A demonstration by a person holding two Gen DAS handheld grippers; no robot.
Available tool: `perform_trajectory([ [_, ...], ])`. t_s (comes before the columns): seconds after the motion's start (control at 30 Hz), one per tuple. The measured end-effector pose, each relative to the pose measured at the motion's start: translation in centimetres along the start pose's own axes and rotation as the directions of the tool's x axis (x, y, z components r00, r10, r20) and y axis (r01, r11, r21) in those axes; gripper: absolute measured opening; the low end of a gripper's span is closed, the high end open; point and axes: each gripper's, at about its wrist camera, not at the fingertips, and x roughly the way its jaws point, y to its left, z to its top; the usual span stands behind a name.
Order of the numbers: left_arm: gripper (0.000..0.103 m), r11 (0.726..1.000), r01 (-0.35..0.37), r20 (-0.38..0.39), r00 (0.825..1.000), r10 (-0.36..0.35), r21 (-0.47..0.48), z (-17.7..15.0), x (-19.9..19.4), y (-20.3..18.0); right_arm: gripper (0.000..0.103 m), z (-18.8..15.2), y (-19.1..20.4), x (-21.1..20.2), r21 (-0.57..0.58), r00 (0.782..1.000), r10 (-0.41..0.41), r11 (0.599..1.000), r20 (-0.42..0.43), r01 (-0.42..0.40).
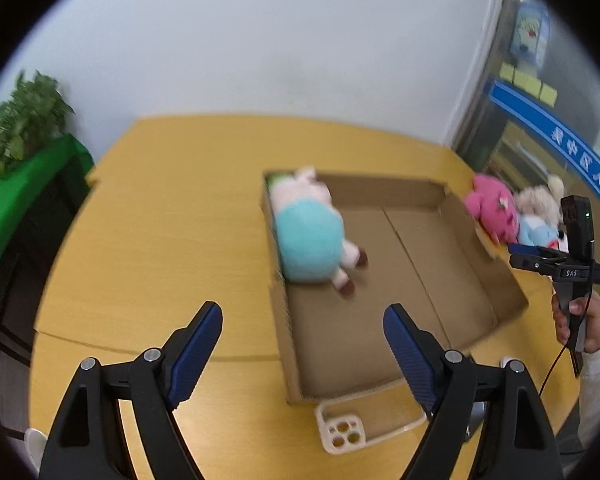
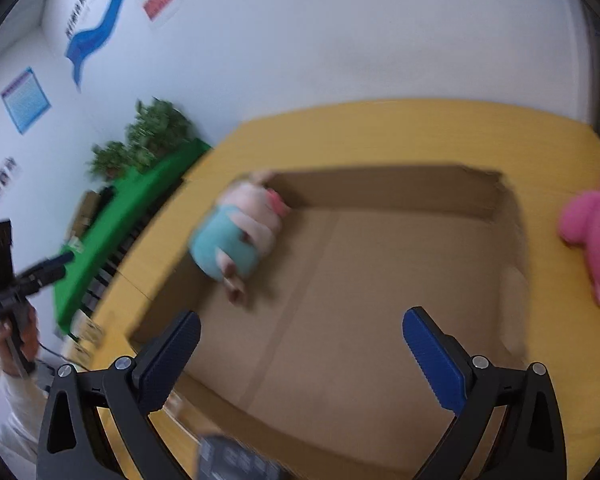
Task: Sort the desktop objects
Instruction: 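Move the left tool back toward the black charger box beside the box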
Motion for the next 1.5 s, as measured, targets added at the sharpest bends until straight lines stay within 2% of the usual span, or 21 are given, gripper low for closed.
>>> perform_trajectory([
  [0.1, 0.084, 0.999, 0.04, -0.084, 0.996, -0.038, 0.026, -1.9, 3.9, -1.4, 0.103, -3.4, -2.0, 0.1, 0.03, 0.996, -0.042, 0.999, -0.079, 0.045],
  [0.2, 0.083, 0.998, 0.048, -0.157, 0.987, -0.043, 0.029, -3.4, 7.5, -2.3, 0.103, -6.0, -3.4, 1.1, 0.05, 0.988, -0.08, 0.995, -0.131, 0.087],
  [0.27, 0.085, 0.998, -0.017, -0.134, 0.991, 0.024, 0.057, -4.0, 8.3, -2.8, 0.103, -7.3, -4.1, 2.0, 0.053, 0.979, -0.113, 0.991, -0.167, 0.123],
  [0.3, 0.085, 0.998, -0.022, -0.148, 0.989, 0.031, 0.062, -4.3, 8.7, -2.7, 0.103, -7.9, -4.4, 2.4, 0.062, 0.975, -0.123, 0.989, -0.186, 0.136],
  [0.4, 0.085, 1.0, -0.003, -0.199, 0.98, -0.002, -0.025, -5.1, 10.7, -1.1, 0.103, -8.9, -3.9, 2.1, 0.03, 0.977, -0.135, 0.989, -0.165, 0.142],
  [0.5, 0.085, 0.996, 0.012, -0.205, 0.978, -0.031, -0.092, -5.6, 11.2, 0.3, 0.103, -9.2, -3.8, 2.0, 0.037, 0.979, -0.132, 0.99, -0.157, 0.139],
  [0.6, 0.085, 0.997, -0.04, -0.192, 0.981, 0.025, -0.07, -5.6, 10.9, 0.7, 0.103, -9.8, -3.6, 2.5, 0.039, 0.98, -0.135, 0.989, -0.143, 0.142],
  [0.73, 0.085, 0.996, -0.064, -0.136, 0.989, 0.055, -0.066, -5.2, 8.8, 0.9, 0.103, -9.7, -2.6, 2.2, 0.036, 0.98, -0.15, 0.987, -0.133, 0.156],
  [0.87, 0.085, 0.999, -0.047, -0.043, 0.998, 0.045, -0.028, -4.9, 5.7, -0.4, 0.103, -10.2, 0.8, 1.1, -0.105, 0.987, -0.133, 0.987, -0.088, 0.124],
  [0.93, 0.085, 0.999, -0.035, -0.033, 0.999, 0.035, -0.016, -5.1, 5.1, -1.1, 0.103, -10.7, 2.3, 1.3, -0.197, 0.981, -0.17, 0.969, -0.089, 0.15],
  [1.0, 0.085, 1.0, -0.022, -0.046, 0.999, 0.022, -0.001, -5.8, 5.1, -1.7, 0.103, -10.8, 2.6, 1.7, -0.225, 0.978, -0.187, 0.961, -0.095, 0.162],
  [1.1, 0.085, 0.999, 0.013, -0.045, 0.999, -0.012, 0.036, -7.1, 5.1, -2.8, 0.103, -10.8, 2.4, 1.6, -0.177, 0.982, -0.165, 0.973, -0.093, 0.147],
  [1.2, 0.085, 0.997, 0.018, -0.019, 1.0, -0.016, 0.071, -8.0, 4.9, -3.3, 0.103, -11.2, 3.1, 0.8, -0.17, 0.994, -0.083, 0.983, -0.075, 0.07],
  [1.33, 0.085, 0.994, 0.01, -0.004, 1.0, -0.009, 0.108, -8.1, 5.4, -3.5, 0.103, -11.6, 3.4, 1.2, -0.236, 0.984, -0.163, 0.961, -0.074, 0.141],
  [1.5, 0.087, 0.99, -0.025, -0.02, 0.999, 0.028, 0.136, -7.7, 7.0, -3.8, 0.103, -11.2, 1.3, 2.1, -0.151, 0.987, -0.13, 0.982, -0.09, 0.116],
])
